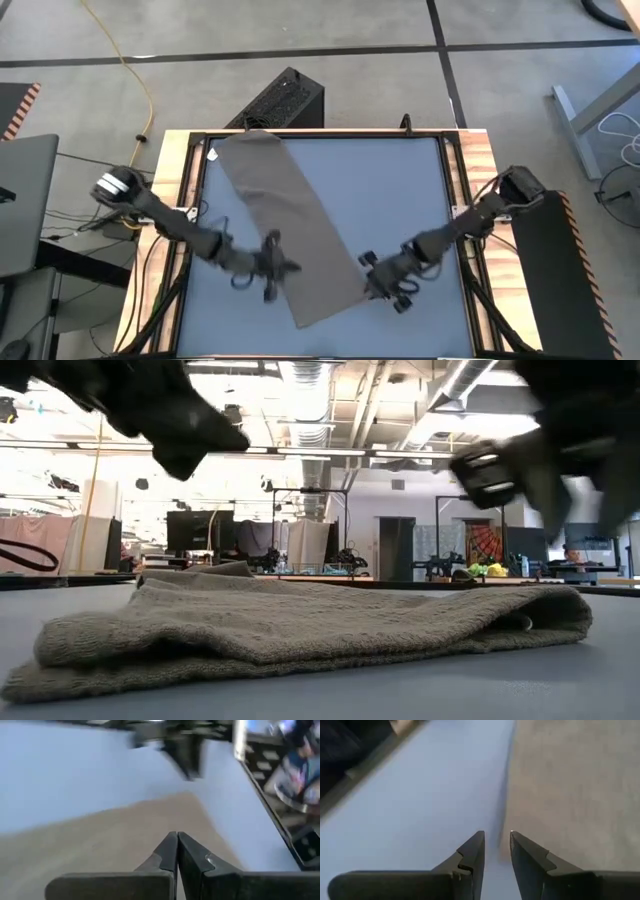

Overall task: Roll towel into tight, uniform cylinder
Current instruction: Roll the gray towel

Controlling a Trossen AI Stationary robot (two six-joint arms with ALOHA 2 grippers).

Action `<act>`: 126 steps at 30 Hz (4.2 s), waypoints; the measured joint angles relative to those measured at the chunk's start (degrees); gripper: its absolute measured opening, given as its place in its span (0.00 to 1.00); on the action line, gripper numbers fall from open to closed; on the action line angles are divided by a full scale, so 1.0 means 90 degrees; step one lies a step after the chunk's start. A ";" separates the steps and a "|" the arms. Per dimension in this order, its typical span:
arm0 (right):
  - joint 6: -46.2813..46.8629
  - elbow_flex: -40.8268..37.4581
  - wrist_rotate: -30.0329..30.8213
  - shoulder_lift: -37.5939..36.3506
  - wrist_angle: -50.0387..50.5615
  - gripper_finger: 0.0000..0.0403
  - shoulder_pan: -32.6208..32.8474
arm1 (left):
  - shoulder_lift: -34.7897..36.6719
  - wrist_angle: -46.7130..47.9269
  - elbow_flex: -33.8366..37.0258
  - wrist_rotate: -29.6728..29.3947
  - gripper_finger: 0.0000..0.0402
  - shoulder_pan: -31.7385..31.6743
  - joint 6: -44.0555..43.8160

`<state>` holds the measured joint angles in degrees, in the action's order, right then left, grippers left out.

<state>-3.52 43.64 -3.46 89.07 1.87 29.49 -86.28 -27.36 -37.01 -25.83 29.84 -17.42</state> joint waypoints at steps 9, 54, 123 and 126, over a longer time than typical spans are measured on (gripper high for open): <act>-0.1632 0.0001 0.1520 0.0004 0.0800 0.29 0.0975 | -0.2682 0.2891 -0.3444 -0.0249 0.01 0.0774 0.1133; -0.1484 0.0010 0.2782 0.1181 -0.0736 0.21 0.1255 | -0.4671 0.7800 -0.6327 0.0797 0.06 0.1397 -0.2020; 0.5177 0.0006 -0.1471 0.1140 -0.0886 0.03 -0.0259 | -0.2637 0.1597 -0.2490 0.2166 0.06 0.1508 -0.6854; 0.5191 -0.0011 -0.1463 0.1140 -0.0819 0.03 -0.0257 | -0.2633 0.1983 -0.2490 0.2296 0.10 0.1512 -0.7052</act>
<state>43.19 43.54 -16.63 99.33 -5.50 27.18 -109.97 -9.51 -59.42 -5.17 43.45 -80.88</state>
